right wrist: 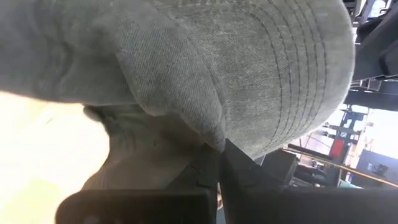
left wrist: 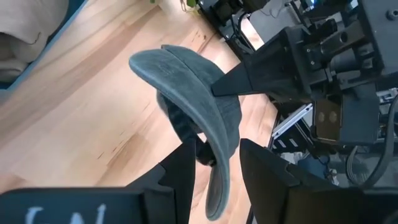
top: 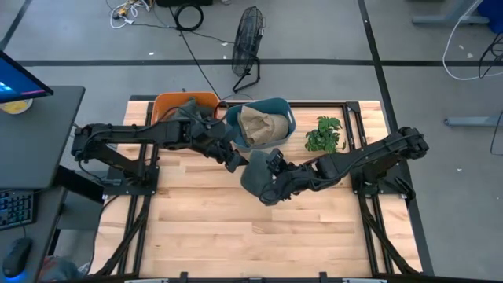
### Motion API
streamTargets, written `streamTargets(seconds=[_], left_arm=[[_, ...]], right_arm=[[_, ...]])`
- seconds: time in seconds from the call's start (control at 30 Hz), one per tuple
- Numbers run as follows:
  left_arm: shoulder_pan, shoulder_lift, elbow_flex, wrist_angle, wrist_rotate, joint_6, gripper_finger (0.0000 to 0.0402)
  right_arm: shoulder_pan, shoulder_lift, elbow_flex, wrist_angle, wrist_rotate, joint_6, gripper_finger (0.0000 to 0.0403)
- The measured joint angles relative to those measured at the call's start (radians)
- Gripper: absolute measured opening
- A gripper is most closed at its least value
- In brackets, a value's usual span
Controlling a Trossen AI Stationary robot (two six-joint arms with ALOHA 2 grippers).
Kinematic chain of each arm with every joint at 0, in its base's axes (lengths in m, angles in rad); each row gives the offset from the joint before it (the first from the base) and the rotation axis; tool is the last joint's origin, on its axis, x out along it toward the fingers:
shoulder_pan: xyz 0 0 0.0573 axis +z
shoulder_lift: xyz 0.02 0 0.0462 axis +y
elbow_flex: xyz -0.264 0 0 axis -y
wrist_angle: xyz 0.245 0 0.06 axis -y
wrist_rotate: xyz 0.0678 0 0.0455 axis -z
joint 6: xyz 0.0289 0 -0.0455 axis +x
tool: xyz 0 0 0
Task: Pick & Place hat
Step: Put the gray cap into the orange bin
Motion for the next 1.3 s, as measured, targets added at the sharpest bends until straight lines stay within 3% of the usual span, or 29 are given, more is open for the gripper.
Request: streamTargets(seconds=[0.47, 0.6, 0.77, 1.0, 1.3], left_arm=[[-0.002, 0.026, 0.001, -0.001, -0.001, 0.0, 0.0129], [-0.004, 0.03, 0.001, 0.002, -0.001, 0.027, 0.0098], [-0.003, 0.029, 0.001, 0.0, -0.004, 0.029, 0.002], [-0.003, 0.028, 0.001, -0.009, -0.031, 0.023, 0.0016], [0.074, -0.101, 0.0, -0.17, -0.183, 0.019, 0.0016]], right_arm=[[-0.035, 0.0, 0.0, 0.112, 0.004, -0.007, 0.0001], [-0.047, 0.0, 0.0, 0.113, 0.004, 0.0, 0.001], [-0.067, 0.0, 0.0, 0.129, 0.004, 0.039, 0.0036], [-0.076, 0.0, 0.0, 0.129, 0.01, 0.217, 0.0075], [-0.053, 0.0, 0.0, 0.012, 0.236, 0.469, 0.011]])
